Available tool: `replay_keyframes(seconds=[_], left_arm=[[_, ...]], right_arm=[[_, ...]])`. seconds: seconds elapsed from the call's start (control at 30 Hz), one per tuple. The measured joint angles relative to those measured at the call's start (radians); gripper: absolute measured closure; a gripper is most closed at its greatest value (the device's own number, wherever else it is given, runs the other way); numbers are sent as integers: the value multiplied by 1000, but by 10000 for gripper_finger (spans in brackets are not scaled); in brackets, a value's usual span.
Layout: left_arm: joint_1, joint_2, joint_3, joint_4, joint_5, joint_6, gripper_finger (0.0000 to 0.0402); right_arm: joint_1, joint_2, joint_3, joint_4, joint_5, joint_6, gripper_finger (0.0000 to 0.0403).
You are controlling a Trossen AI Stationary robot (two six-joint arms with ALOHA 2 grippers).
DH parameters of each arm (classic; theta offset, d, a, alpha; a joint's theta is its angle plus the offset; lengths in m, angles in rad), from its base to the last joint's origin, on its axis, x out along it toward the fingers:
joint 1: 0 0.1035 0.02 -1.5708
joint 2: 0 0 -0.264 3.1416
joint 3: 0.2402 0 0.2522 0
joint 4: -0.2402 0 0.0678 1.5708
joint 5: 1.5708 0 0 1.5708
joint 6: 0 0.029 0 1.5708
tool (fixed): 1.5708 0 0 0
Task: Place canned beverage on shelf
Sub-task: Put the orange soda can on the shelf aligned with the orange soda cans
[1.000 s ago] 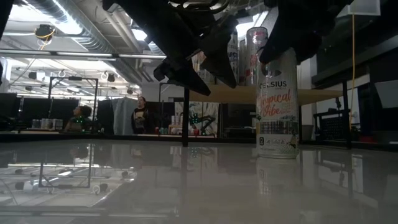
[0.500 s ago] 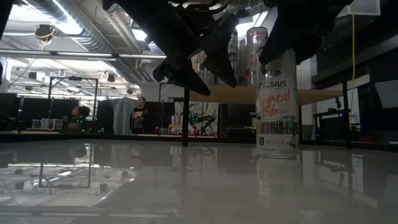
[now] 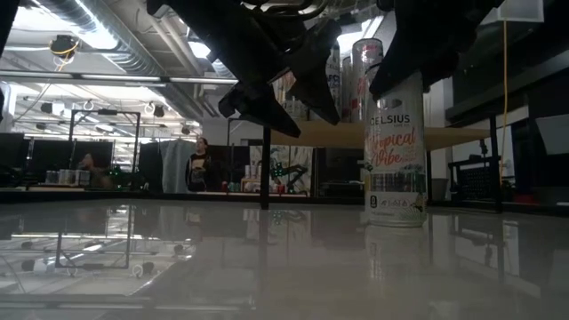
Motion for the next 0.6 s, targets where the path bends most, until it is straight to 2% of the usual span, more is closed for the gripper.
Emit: replay_keyframes(seconds=[0.3,0.6], left_arm=[[0,0,0,0,0,0,89],[0,0,0,-1,-4,0,89]], right_arm=[[-8,-8,1,-24,-21,-4,158],[-41,-127,-2,-125,-46,-85,165]])
